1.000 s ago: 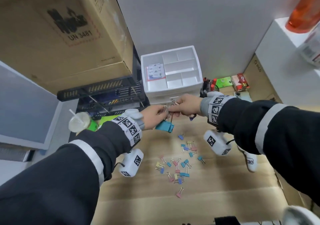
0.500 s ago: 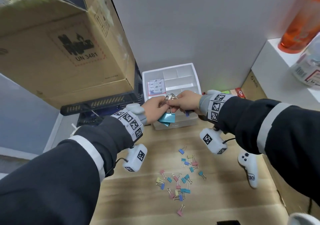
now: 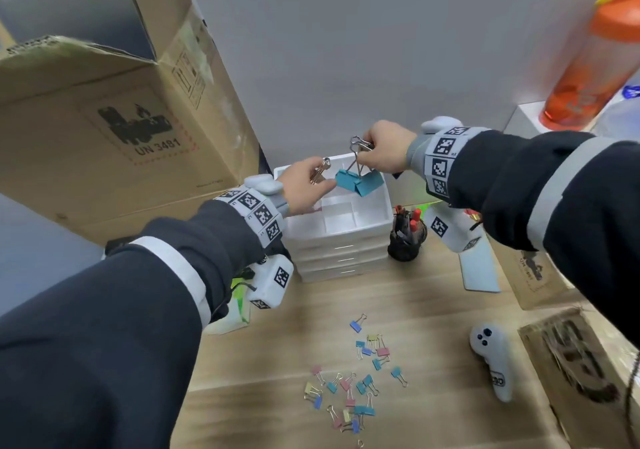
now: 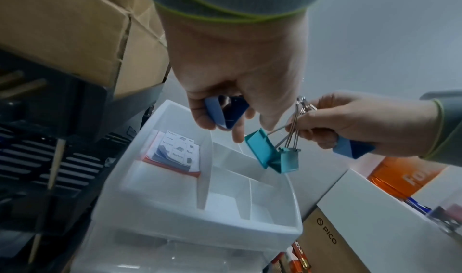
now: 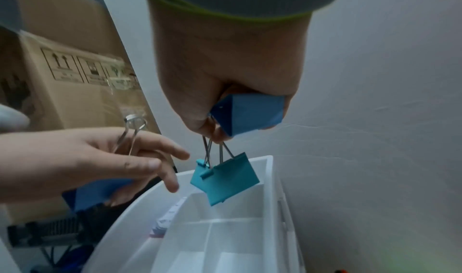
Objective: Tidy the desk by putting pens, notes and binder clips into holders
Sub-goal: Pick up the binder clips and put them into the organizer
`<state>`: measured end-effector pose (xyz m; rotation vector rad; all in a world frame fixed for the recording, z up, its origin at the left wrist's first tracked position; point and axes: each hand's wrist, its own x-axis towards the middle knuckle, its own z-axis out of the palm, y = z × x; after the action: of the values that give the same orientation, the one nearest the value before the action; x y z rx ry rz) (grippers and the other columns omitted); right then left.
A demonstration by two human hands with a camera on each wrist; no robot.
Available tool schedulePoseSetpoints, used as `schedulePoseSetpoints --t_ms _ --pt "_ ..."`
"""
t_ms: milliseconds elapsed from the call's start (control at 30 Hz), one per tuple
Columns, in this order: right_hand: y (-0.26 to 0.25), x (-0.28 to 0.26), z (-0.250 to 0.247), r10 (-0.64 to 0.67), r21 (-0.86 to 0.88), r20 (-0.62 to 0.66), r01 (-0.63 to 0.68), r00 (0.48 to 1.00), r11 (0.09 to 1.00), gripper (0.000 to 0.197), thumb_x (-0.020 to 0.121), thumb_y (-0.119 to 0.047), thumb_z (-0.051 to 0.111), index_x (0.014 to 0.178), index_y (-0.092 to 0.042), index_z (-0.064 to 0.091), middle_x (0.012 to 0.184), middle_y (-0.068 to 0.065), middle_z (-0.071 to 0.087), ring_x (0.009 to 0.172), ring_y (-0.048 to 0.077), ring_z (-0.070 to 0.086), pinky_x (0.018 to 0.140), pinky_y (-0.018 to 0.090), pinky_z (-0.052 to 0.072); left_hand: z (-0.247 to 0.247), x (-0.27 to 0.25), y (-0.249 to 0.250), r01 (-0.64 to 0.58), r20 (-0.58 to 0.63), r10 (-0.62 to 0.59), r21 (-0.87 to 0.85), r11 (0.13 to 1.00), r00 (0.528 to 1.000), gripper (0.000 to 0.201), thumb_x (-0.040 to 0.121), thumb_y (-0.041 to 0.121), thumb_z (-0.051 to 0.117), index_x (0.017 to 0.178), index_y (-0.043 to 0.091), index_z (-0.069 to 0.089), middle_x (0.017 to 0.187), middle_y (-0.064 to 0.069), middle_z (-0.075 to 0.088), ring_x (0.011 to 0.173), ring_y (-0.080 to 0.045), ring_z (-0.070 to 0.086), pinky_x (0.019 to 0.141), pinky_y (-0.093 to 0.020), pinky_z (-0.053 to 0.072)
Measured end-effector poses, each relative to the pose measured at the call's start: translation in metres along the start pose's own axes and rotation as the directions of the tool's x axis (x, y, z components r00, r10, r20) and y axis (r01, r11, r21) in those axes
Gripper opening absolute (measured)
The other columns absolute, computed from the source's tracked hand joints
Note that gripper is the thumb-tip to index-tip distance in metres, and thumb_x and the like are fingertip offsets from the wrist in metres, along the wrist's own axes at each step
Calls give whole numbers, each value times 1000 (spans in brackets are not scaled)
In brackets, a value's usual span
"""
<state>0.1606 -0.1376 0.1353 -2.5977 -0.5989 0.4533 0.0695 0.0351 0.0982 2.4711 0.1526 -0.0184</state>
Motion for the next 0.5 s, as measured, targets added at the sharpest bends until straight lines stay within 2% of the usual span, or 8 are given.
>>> schedulePoseSetpoints --t_ms 133,200,300,367,500 --pt "8 9 11 -19 -74 3 19 1000 997 18 91 -24 58 80 -10 65 69 5 61 52 20 59 37 25 45 9 11 3 57 80 -51 -70 996 996 41 94 22 57 134 17 52 100 -8 73 59 -13 55 37 -22 46" --pt "8 14 17 -27 -83 -5 26 1000 996 17 90 -23 58 83 -10 67 70 6 61 54 20 57 42 27 43 16 16 5 64 119 -53 -96 993 992 39 94 16 54 133 14 53 95 -12 68 62 -20 56 42 -29 54" --pt "6 20 23 -48 -116 -9 47 999 992 21 90 -24 58 87 -7 69 78 10 65 68 30 60 54 29 43 23 22 5 94 137 -81 -92 991 987 34 95 14 53 129 14 57 76 1 54 64 -23 55 48 -32 55" --pt "9 24 28 -49 -125 1 48 999 991 21 90 -24 58 87 -6 69 81 12 65 72 31 60 52 29 41 29 29 1 144 156 -130 -80 986 979 30 94 15 53 124 14 61 75 2 53 58 -20 52 49 -31 52" --pt "16 28 32 -35 -100 -20 33 999 994 21 90 -24 57 86 -6 67 84 12 66 72 31 61 48 25 40 33 37 0 181 176 -166 -71 981 970 22 93 15 53 109 11 68 83 -5 62 56 -15 50 45 -24 46"
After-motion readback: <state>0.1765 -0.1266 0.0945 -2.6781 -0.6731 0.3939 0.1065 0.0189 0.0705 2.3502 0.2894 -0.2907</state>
